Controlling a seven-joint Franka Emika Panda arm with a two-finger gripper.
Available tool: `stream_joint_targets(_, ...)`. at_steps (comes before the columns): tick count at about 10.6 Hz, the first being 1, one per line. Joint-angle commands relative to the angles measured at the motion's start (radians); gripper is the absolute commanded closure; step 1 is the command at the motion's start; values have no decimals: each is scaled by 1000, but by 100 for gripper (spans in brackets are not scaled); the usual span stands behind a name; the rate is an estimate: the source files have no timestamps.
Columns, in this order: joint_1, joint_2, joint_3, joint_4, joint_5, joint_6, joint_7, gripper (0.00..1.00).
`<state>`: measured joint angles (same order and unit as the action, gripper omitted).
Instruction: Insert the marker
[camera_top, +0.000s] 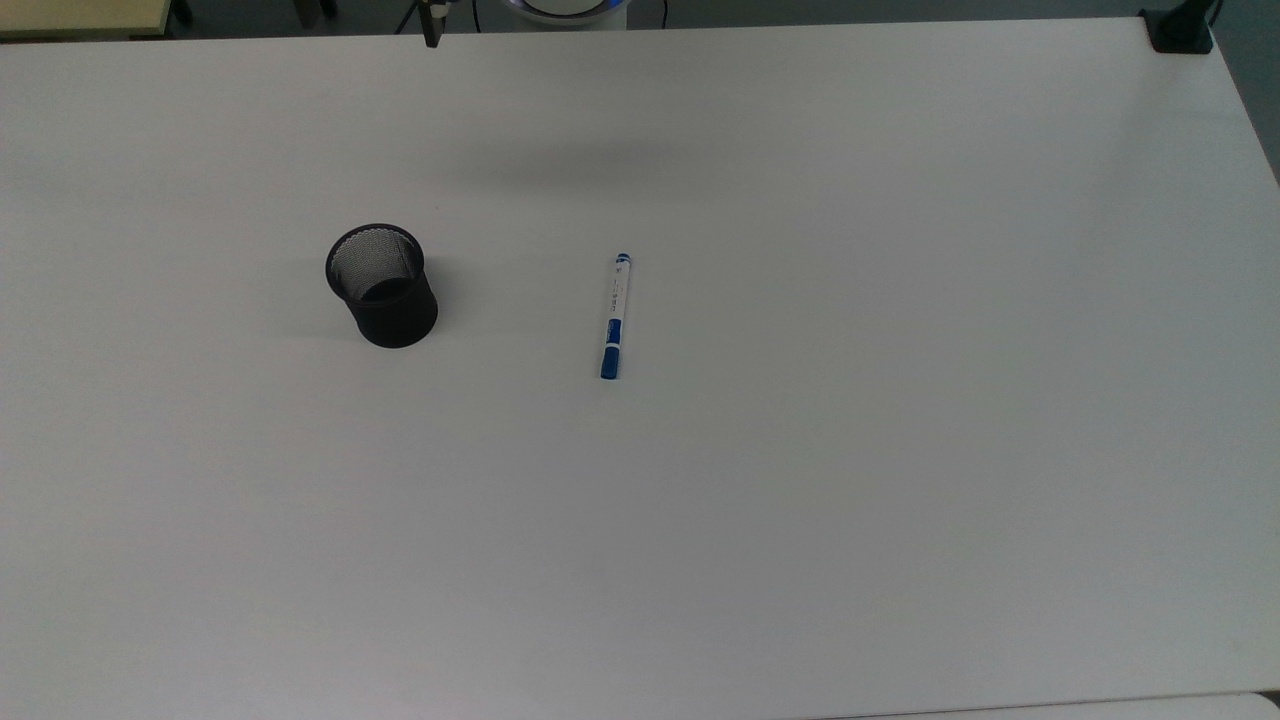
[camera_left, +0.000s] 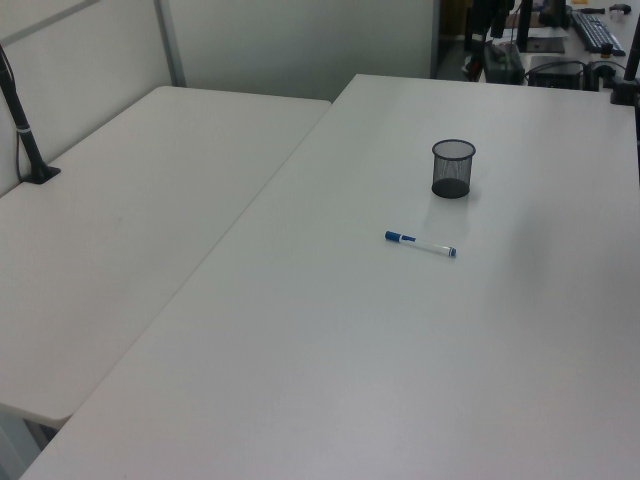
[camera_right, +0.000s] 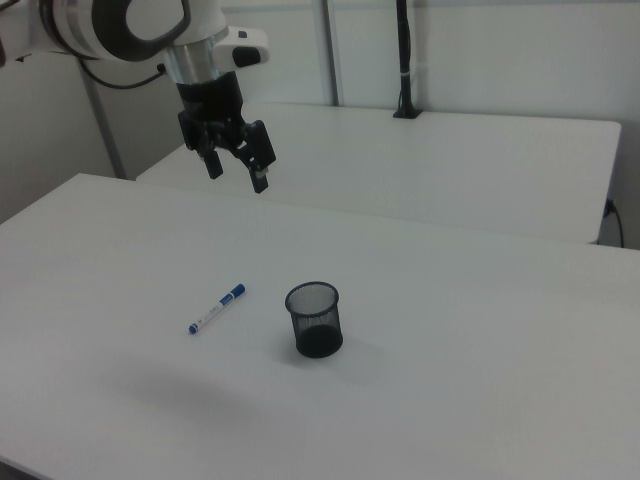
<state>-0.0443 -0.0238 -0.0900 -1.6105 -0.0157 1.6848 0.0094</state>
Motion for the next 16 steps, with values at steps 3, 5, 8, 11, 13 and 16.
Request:
stream_joint_targets(3, 11, 2, -4, 7, 0, -8, -19, 0)
stream_joint_targets(5, 11, 2, -4, 7, 0, -8, -19, 0)
stream_joint_targets(8, 9, 2, -4, 4, 0, -11, -31, 0)
stream_joint_targets(11, 15, 5, -4, -14, 0, -36, -229, 0)
stream_joint_targets(13, 40, 37, 6, -38, -6, -28, -255, 0)
stream_joint_targets(16, 89, 105, 7, -49, -50, -11, -185, 0)
